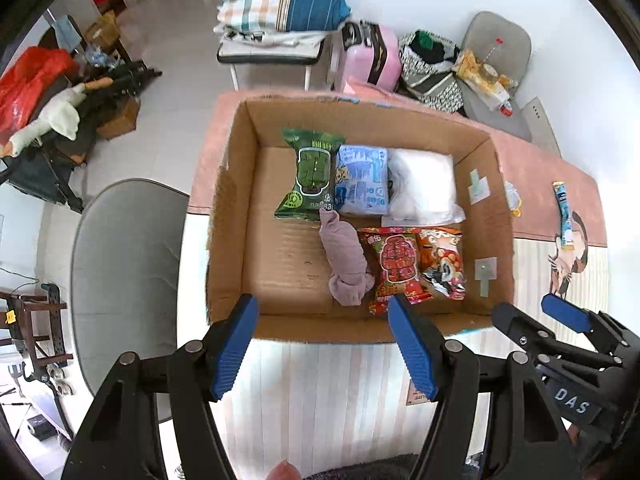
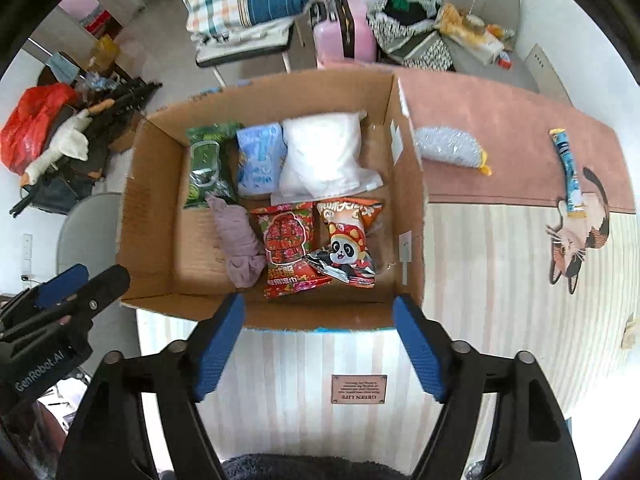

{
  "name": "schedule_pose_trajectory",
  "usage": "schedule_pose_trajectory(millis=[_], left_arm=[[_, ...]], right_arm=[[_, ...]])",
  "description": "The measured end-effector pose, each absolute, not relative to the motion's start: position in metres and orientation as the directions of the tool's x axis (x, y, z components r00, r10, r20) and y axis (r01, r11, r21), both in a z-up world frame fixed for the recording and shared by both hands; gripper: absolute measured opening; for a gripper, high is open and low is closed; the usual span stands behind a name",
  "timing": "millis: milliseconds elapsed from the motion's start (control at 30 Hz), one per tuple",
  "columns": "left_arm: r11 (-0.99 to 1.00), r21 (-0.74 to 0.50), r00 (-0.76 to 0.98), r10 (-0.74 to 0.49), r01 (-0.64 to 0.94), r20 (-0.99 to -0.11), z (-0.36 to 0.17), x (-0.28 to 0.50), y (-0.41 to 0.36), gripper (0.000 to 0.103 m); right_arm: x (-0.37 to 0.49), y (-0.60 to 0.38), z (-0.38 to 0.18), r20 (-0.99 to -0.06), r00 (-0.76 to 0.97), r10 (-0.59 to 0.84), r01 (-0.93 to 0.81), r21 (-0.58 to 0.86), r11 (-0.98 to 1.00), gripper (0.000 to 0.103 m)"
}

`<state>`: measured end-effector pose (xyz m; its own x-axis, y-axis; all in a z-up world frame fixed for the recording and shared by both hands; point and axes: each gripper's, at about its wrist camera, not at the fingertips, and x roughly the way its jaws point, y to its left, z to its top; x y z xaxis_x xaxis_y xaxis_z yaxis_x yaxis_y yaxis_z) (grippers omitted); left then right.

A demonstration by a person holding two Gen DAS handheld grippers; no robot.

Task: Organize soft objects
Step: 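Lower the cloth and red bag into the box and open both tools, then grasp the silver sponge with the left tool while the right tool grasps the blue milk tube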

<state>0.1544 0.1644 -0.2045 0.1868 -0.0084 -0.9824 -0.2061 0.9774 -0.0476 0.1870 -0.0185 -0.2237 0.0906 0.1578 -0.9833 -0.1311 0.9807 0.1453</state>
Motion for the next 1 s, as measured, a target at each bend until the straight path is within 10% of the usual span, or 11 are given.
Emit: schedule_pose_trajectory(millis=[267, 800, 1000], left_arm=[[0.973, -0.02, 0.261, 0.042, -0.229, -0.964, -0.172, 0.129, 0.153, 0.099], [0.961, 0.072, 0.253, 0.142, -0.266, -0.957, -0.16, 0.155, 0.096, 0.1], [0.972, -0.072, 0.214, -0.023, -0.223, -0.977, -0.175, 0.23, 0.018, 0.1]], right_arm=[[0.159, -0.033, -0.175, -0.971, 0.169, 0.17, -0.169, 0.141, 0.976, 0.097], [0.166, -0.102, -0.183, -0.968, 0.145, 0.203, -0.167, 0.178, 0.97, 0.103], [0.209, -0.208, -0.192, -0.976, 0.163, 0.147, -0.021, 0.145, 0.989, 0.103]])
